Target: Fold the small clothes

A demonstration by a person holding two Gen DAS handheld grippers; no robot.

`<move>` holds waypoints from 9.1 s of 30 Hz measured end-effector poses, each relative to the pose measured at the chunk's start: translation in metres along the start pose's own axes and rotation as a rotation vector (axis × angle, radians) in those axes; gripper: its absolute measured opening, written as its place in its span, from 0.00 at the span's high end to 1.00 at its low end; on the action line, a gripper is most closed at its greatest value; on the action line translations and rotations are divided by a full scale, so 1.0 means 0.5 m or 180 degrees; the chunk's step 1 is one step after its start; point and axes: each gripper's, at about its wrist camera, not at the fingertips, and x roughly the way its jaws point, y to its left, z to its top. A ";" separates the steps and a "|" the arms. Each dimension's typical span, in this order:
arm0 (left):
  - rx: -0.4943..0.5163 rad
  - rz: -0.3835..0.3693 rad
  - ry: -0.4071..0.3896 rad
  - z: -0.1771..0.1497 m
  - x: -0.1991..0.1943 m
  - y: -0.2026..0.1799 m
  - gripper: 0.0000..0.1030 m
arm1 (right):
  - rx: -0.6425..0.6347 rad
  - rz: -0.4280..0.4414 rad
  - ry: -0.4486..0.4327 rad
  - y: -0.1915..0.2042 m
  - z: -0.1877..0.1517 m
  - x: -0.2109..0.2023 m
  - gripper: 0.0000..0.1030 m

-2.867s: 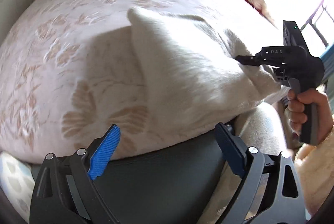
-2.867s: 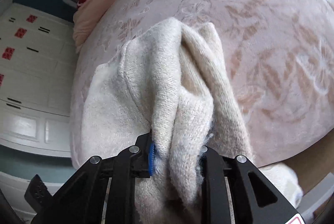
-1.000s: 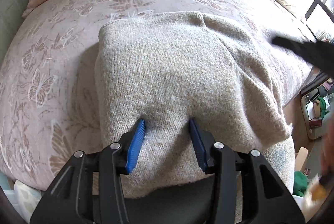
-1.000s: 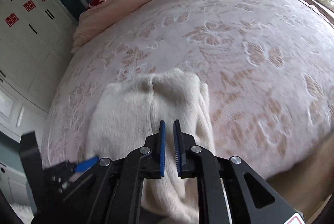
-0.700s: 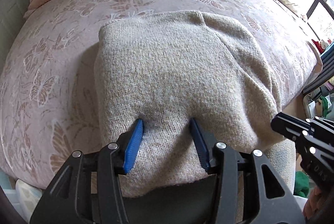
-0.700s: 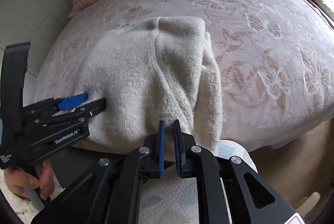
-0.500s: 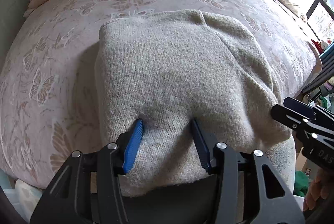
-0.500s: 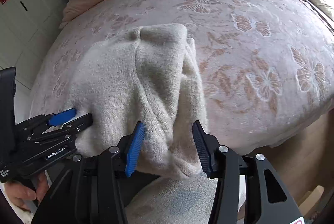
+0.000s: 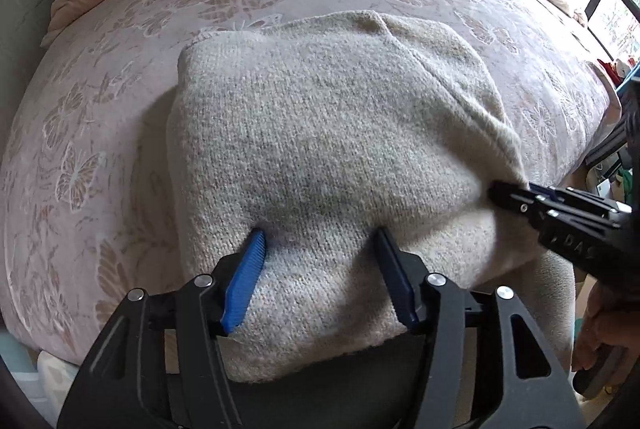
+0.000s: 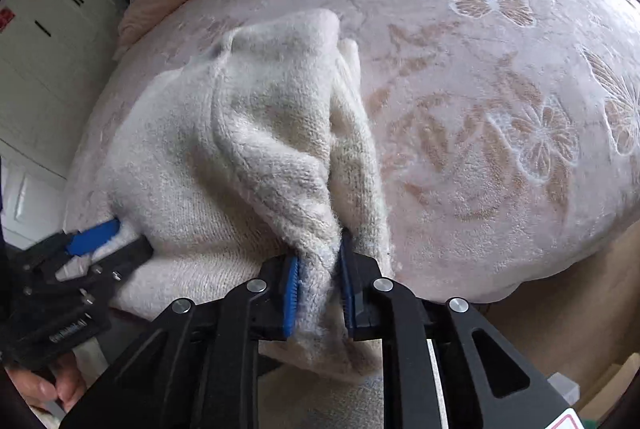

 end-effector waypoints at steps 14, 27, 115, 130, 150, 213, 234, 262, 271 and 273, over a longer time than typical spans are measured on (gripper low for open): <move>0.0037 0.0013 -0.0027 -0.003 0.002 -0.006 0.33 | 0.0076 -0.0050 -0.0093 0.043 0.162 0.018 0.72; 0.0053 -0.0071 -0.0016 0.010 0.008 0.002 0.32 | -0.0416 -0.0475 -0.0074 0.071 0.213 0.113 0.90; -0.1276 -0.1183 0.0304 0.051 0.006 0.201 0.59 | 0.0554 0.0775 -0.0088 0.025 0.065 -0.010 0.67; -0.0613 -0.1296 -0.1251 0.066 -0.478 0.222 0.59 | -0.0454 0.0902 -0.1503 0.297 0.070 -0.466 0.66; -0.0663 -0.0759 -0.2192 0.025 -0.594 0.606 0.54 | -0.1117 0.1363 -0.1712 0.717 0.182 -0.350 0.63; -0.1100 0.0697 -0.1134 -0.215 -0.232 0.439 0.08 | -0.0881 -0.0621 -0.0880 0.558 -0.093 -0.036 0.16; -0.1270 0.0873 -0.1028 -0.274 -0.161 0.430 0.05 | -0.0907 -0.0659 -0.0677 0.562 -0.140 0.030 0.16; -0.1160 0.1172 -0.0895 -0.277 -0.135 0.415 0.05 | -0.0941 -0.0728 -0.0615 0.577 -0.154 0.045 0.16; -0.1257 0.1056 -0.0872 -0.278 -0.135 0.421 0.08 | -0.0876 -0.0717 -0.0650 0.578 -0.157 0.041 0.16; -0.1247 0.1102 -0.0928 -0.279 -0.139 0.417 0.08 | -0.0877 -0.0720 -0.0655 0.579 -0.157 0.040 0.16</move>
